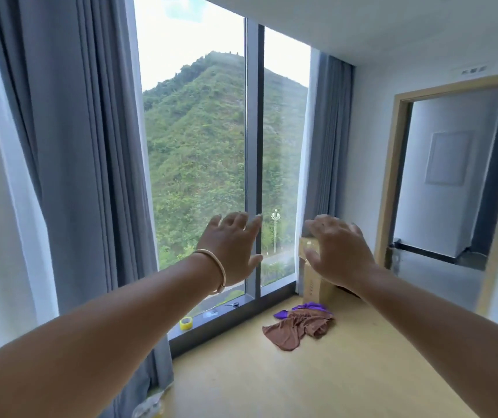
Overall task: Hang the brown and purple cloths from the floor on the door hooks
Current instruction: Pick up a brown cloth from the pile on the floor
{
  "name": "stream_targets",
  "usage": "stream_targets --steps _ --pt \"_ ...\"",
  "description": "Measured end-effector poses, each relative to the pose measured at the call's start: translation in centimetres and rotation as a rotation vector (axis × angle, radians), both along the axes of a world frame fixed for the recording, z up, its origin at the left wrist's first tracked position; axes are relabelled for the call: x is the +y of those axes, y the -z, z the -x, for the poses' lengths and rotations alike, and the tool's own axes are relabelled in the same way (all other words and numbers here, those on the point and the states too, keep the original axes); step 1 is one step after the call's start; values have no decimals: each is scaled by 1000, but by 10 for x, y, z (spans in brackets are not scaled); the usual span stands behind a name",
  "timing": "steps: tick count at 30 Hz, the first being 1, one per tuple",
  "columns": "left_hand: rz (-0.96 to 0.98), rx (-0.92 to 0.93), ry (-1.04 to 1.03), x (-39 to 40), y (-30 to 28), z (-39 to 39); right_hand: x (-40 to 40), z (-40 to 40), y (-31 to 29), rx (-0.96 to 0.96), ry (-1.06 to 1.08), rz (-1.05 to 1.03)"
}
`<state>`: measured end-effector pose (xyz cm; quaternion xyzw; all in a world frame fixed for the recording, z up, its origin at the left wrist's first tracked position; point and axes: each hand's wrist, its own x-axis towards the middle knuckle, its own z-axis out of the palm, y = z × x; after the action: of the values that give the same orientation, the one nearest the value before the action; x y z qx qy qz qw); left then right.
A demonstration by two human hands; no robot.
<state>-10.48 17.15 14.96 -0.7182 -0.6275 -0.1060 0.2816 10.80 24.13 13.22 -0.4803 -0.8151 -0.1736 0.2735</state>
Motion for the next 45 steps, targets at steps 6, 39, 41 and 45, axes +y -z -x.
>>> stream_targets --steps 6,39,41,45 --pt "-16 23 168 32 6 -98 -4 -106 9 -10 151 -7" --pt "-39 -51 808 266 33 -401 71 -389 22 -43 869 95" --pt "-40 -53 813 289 32 -404 89 -389 23 -30 880 101" --pt "-19 -54 826 327 36 -414 119 -394 31 3 904 117"
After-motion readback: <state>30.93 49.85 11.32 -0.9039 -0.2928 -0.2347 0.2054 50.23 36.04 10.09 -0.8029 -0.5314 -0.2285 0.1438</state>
